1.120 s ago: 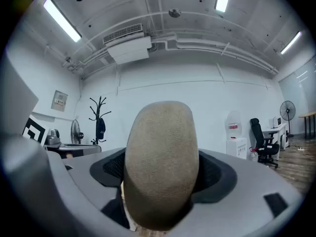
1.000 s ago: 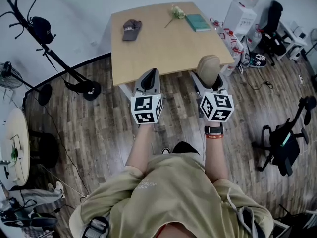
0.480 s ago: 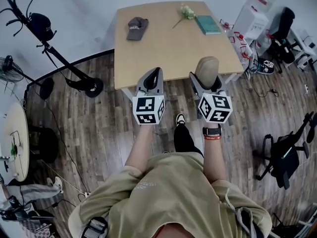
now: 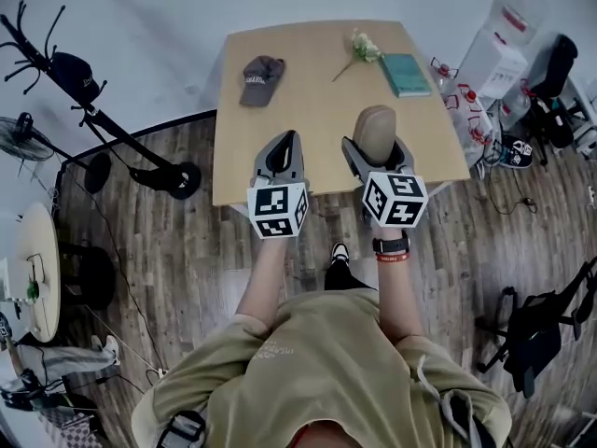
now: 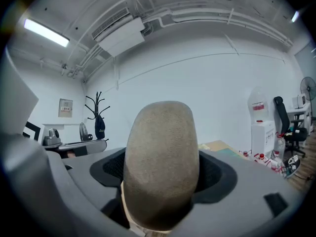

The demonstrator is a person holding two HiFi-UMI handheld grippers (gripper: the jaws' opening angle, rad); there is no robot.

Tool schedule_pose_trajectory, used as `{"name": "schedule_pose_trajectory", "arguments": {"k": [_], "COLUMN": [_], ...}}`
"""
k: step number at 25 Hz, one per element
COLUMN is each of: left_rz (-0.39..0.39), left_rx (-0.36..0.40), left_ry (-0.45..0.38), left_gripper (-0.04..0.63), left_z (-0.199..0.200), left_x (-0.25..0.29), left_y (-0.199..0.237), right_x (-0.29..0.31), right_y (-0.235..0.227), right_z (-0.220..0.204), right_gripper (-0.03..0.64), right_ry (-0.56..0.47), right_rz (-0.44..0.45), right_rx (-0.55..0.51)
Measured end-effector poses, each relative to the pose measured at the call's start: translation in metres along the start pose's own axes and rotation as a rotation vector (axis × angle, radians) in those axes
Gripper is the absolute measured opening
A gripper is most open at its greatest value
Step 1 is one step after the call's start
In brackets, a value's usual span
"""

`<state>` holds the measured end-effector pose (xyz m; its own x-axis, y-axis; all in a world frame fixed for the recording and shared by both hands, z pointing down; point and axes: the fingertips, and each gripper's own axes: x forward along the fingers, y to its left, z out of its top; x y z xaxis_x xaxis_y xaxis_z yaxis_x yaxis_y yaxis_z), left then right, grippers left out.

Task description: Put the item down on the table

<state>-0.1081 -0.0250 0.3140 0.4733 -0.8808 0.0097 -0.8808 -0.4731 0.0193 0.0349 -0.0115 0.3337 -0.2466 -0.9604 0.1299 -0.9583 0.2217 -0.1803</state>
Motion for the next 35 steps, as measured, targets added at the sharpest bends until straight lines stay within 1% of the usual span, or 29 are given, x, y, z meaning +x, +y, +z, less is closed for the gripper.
{"name": "schedule_pose_trajectory", "arguments": {"k": [4,9,13,17,20,24,28,31,35], "left_rz": [0.037,0.075,0.076,0.076,0.076,0.055,0.056,0.028,0.003], "left_rx": [0.004,-0.008,-0.007,-0.011,-0.013,-0.007,-0.002,-0.007,-0.024], "left_ry": [0.036,0.037,0.033,0.043,0.065,0.096,0.096,0.107,0.134], "left_gripper": [0.023,0.023,0.023,0.023,0.023,0.023,0.023,0.023,0.023], "left_z": [-0.009,-0.010,-0.012,-0.022,-0.034,-0.045,-0.058,-0.077,-0.101], "left_x": [0.042,0.093,0.136,0.169,0.188,0.207,0.225,0.244,0.268], "left_y": [0.010,0.017,0.007,-0.001,-0.008,-0.009,-0.003,-0.003,0.014], "right_x": [0.042,0.083,0.111,0.132,0.145,0.165,0.186,0.204,0.231], "right_y": [-0.025,-0.054,-0.085,-0.113,-0.131,-0.139,-0.144,-0.156,-0.163], "right_z": [-0.002,0.005,0.014,0.016,0.008,-0.008,-0.026,-0.043,-0.070], "right_gripper": [0.406,0.407,0.408,0.408,0.408,0.408,0.408,0.408,0.408], "right_ry": [0.036,0.051,0.042,0.027,0.042,0.068,0.103,0.137,0.196], "right_rz": [0.036,0.083,0.098,0.109,0.120,0.156,0.161,0.148,0.118], "right_rx": [0.036,0.049,0.060,0.059,0.061,0.113,0.113,0.115,0.132]}}
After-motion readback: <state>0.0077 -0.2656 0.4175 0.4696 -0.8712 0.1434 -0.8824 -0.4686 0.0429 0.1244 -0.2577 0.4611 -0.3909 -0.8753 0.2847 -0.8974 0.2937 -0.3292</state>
